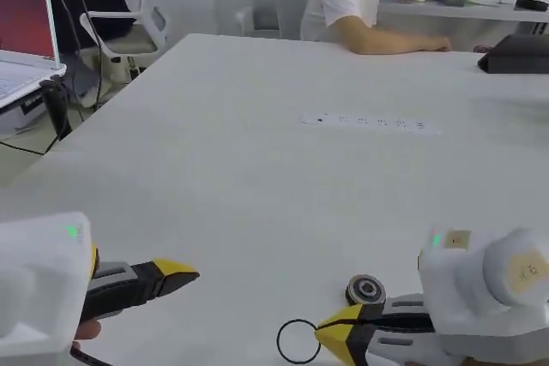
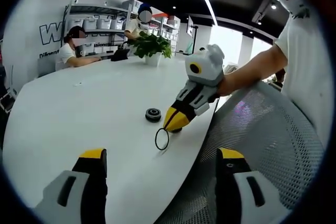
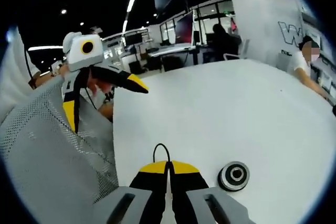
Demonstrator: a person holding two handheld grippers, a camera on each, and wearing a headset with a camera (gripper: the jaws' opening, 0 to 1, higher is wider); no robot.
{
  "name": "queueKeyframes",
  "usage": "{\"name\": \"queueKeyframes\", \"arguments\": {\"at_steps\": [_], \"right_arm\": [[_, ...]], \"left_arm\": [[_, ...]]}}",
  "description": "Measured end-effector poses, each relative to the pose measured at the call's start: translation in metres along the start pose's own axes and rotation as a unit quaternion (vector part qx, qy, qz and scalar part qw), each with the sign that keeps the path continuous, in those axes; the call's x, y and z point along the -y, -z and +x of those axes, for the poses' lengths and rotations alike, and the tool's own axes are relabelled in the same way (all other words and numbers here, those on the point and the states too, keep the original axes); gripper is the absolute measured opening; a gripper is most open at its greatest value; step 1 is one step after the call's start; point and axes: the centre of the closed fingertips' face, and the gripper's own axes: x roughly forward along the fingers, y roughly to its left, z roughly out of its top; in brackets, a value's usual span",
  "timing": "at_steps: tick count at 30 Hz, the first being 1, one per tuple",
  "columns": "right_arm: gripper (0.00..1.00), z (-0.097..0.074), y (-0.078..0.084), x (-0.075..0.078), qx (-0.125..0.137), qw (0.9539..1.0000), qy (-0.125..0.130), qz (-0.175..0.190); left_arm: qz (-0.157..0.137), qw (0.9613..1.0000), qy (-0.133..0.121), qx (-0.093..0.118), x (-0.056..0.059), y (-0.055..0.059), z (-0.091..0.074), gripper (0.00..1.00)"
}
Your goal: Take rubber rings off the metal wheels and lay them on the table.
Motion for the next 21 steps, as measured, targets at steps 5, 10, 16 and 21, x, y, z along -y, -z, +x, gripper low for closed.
{"name": "queueKeyframes", "arguments": {"at_steps": [5,10,16,21], "right_arm": [[0.00,0.001,0.004,0.001,-0.008,1.0000,0.001,0.006],[0.00,0.000,0.005,0.004,-0.011,0.9999,0.005,0.003],[0.00,0.000,0.007,0.008,-0.014,0.9998,0.013,0.006],[0.02,-0.001,0.009,0.012,-0.017,0.9995,0.017,0.020]], "left_arm": [[0.001,1.0000,0.003,-0.001,0.000,0.001,0.000,0.83],[0.003,1.0000,0.005,-0.006,0.001,0.002,0.001,0.83],[0.004,1.0000,0.005,-0.007,0.000,0.003,0.001,0.83],[0.003,0.9999,0.006,-0.008,0.001,0.003,0.001,0.83]]}}
